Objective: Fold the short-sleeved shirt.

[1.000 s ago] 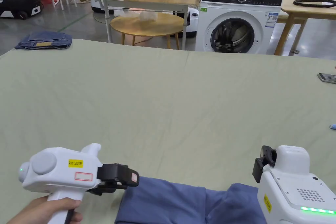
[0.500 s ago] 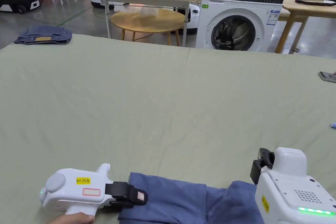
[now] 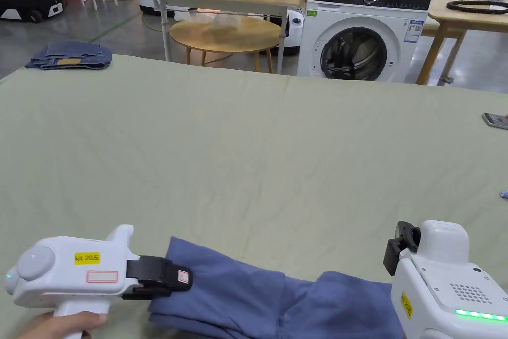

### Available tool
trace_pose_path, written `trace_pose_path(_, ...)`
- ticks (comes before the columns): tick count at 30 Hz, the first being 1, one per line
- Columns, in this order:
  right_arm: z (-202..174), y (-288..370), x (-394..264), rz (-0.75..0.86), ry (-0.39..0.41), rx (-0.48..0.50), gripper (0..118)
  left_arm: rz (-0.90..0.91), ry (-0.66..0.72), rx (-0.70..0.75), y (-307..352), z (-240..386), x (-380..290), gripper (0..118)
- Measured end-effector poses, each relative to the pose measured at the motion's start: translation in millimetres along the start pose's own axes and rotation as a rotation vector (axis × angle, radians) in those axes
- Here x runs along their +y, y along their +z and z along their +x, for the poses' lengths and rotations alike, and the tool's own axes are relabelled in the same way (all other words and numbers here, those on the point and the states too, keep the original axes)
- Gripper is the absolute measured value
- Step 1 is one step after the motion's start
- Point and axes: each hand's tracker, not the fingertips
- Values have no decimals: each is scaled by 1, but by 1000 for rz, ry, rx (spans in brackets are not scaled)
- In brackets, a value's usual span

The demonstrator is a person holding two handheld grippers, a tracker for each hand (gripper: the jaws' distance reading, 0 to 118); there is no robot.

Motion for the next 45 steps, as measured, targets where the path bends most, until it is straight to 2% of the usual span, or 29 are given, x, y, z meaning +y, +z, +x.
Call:
trace_pose_path(6,-4,2,3,13,1,13,0,74,-8,159,56,18,13,6)
trace_pose_path(12,-5,3,3,25,11,16,0,82,-46,174,60,54,13,6)
trace_pose_path(15,-2,2,3,20,11,15,0,45,-88,152,46,92,3,6)
trace_pose_path(22,11,6,0,14,1,-7,0,-43,-171,107,-8,155,-3,6)
trace_pose_path(26,20,8,-1,9,-6,-21,0,-142,-220,107,-63,185,-13,6)
trace_pose_path(29,27,10,-3,5,-16,-34,0,-202,-239,157,-115,202,-27,6)
trace_pose_path(36,41,14,-9,-8,-29,-61,0,-302,-211,242,-211,195,-48,6)
trace_pose_path(41,45,14,-13,-22,-32,-69,0,-310,-192,276,-223,188,-58,6)
trace_pose_path(42,46,14,-14,-24,-34,-68,0,-306,-188,261,-219,188,-57,12)
trace_pose_path(43,46,14,-14,-25,-35,-69,0,-297,-176,204,-215,187,-56,23)
trace_pose_path(44,46,14,-15,-27,-35,-71,0,-295,-165,173,-211,188,-55,47)
trace_pose_path(45,47,14,-15,-28,-35,-71,0,-286,-159,156,-203,190,-53,49)
